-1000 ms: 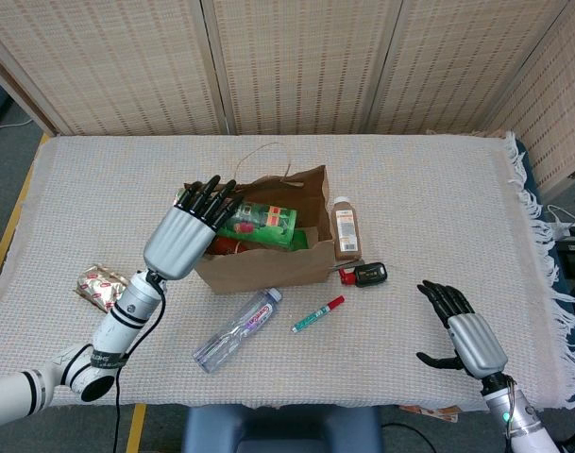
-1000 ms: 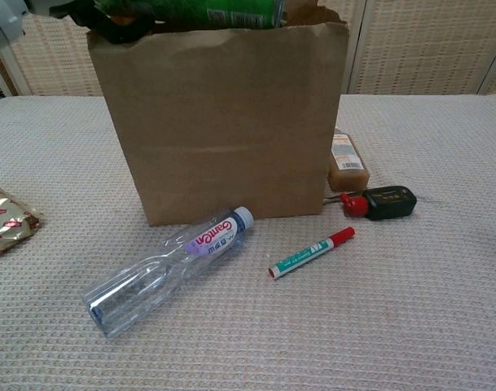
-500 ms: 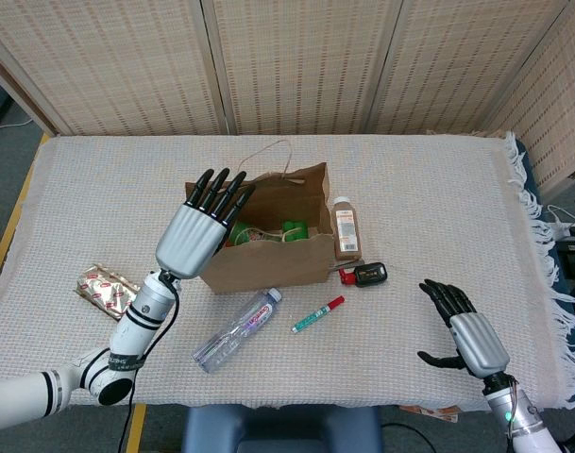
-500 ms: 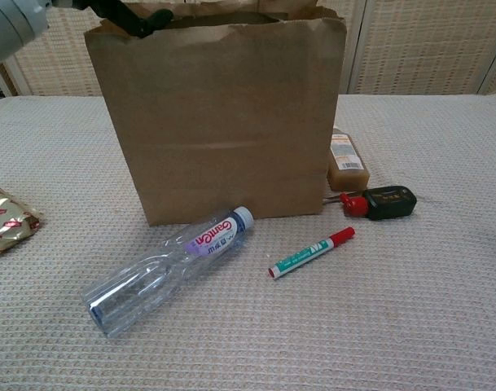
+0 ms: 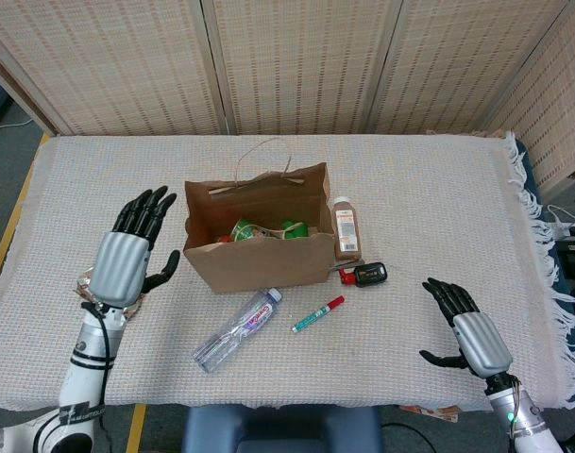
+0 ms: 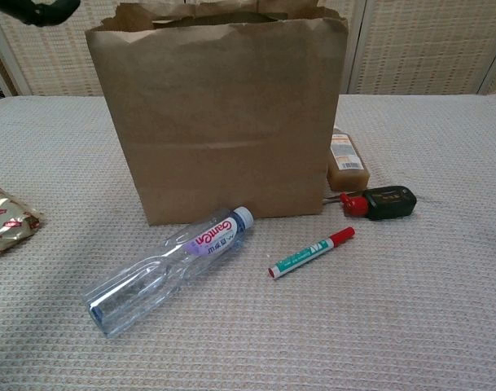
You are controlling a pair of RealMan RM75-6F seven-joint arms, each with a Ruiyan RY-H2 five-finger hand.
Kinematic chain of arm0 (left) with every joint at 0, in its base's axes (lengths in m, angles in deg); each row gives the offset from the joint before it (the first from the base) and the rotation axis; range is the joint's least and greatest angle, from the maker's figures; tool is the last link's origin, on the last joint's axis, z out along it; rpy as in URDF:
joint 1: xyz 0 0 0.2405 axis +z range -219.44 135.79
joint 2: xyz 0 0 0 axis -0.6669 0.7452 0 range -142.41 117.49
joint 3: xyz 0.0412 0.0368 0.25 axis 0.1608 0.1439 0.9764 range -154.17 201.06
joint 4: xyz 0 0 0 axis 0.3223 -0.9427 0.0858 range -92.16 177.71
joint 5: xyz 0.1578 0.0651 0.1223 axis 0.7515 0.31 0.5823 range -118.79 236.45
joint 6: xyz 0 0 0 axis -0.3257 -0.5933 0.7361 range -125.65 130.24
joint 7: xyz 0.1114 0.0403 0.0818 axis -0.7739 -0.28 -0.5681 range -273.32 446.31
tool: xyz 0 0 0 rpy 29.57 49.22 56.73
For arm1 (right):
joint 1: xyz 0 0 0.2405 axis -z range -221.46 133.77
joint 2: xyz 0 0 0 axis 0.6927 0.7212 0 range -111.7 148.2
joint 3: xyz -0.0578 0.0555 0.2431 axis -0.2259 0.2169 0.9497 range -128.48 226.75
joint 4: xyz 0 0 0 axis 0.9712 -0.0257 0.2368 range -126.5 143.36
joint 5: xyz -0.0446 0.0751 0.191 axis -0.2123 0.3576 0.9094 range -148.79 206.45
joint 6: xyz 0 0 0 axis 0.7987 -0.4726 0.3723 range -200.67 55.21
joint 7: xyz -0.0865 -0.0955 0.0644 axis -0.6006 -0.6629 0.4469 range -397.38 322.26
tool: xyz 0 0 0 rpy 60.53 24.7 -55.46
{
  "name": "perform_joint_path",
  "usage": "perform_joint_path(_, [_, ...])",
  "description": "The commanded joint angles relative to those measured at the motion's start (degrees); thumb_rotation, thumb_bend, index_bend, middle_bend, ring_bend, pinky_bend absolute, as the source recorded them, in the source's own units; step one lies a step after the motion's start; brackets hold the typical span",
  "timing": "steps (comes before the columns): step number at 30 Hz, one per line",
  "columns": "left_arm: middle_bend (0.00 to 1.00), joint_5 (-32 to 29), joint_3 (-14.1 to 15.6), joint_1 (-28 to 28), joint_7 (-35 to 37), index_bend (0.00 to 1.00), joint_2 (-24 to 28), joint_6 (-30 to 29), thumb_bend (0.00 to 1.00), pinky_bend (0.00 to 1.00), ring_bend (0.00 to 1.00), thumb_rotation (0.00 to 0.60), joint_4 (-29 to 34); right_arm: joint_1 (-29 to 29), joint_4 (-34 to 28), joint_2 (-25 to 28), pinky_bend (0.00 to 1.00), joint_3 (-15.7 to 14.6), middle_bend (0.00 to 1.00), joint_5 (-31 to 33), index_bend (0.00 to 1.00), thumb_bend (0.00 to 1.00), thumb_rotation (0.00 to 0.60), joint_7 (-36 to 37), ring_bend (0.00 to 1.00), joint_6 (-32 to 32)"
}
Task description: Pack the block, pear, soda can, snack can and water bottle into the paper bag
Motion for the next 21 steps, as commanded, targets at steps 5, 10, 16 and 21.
perform_joint_path(5, [0.00,7.73,13.24,15.34,14.11,0.00,7.63,-9.46,0.42,0.13,0.00,0.600,-0.84,-0.33,-0.26,-0.60,0.01,0.89,0.01,0.58,0.00,0.03,0.600,-1.30,0.00,0.08])
perform_joint_path(10, [0.00,15.02,20.51,20.68,21.95,0.00,5.25,-10.12,0.42,0.13,0.00,0.600,-13.39,-2.04,-3.83,-0.32,0.01,2.74,0.01,-0.59,0.00,0.03,0.600,-3.91,0.00,0.11])
perform_joint_path(16, [0.00,17.73,20.99,21.55,23.03,0.00,3.75,-9.20,0.42,0.13,0.00,0.600,-17.73,-5.47,-9.49,0.29,0.01,6.35,0.01,-1.57,0.00,0.03,0.600,-9.54,0.00,-0.86])
perform_joint_path(21, [0.00,18.46,20.34,21.77,23.84,0.00,3.41,-8.46,0.42,0.13,0.00,0.600,-18.76,-9.04,-14.54,0.44,0.01,10.05,0.01,1.42,0.00,0.03,0.600,-14.79,0.00,-3.80])
